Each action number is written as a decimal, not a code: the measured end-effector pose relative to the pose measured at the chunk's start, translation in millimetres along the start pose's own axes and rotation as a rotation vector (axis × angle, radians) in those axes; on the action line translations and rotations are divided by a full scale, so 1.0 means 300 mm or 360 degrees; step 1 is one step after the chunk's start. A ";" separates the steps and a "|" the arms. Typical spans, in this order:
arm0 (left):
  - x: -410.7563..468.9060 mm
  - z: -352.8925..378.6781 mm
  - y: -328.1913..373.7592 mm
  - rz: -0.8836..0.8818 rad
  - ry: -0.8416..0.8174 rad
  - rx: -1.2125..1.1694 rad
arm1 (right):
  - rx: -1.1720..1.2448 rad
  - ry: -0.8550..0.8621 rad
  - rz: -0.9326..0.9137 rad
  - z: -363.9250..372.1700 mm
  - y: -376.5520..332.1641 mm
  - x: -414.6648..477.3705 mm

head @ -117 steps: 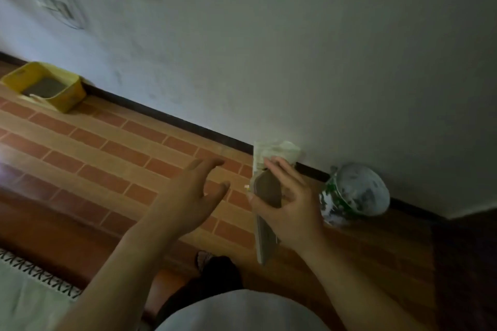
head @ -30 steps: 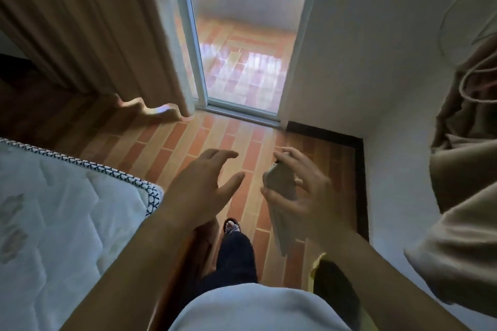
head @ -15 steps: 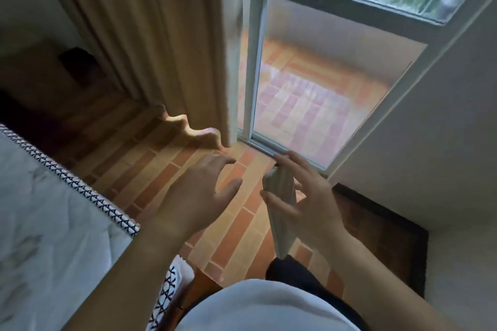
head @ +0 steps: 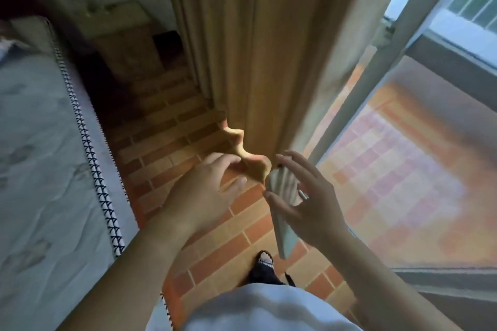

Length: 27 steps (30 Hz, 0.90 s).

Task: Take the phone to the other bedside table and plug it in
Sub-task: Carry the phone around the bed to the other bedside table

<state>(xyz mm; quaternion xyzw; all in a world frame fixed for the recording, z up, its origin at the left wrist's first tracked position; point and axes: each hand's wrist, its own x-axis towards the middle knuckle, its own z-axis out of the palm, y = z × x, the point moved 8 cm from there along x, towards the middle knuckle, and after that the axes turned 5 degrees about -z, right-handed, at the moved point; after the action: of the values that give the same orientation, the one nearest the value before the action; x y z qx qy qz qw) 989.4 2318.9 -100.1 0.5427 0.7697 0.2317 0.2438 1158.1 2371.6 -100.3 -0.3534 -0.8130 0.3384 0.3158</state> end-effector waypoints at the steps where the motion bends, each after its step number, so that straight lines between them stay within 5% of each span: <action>1: 0.061 -0.022 0.008 -0.0006 0.0039 0.0007 | -0.0001 -0.0038 -0.0010 0.001 0.031 0.074; 18: 0.757 -0.464 -0.355 -0.0357 0.0378 0.0107 | 0.0260 -0.0442 -0.0333 0.400 0.063 1.090; 27: 1.228 -0.905 -0.649 -0.0397 0.0481 0.0213 | 0.0397 -0.0365 -0.0372 0.719 -0.047 1.744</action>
<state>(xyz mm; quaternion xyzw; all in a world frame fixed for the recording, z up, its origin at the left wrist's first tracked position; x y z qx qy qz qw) 571.0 2584.1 -56.6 0.4172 0.8724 0.2269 0.1159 702.4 2706.2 -69.1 -0.1739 -0.8309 0.4354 0.2996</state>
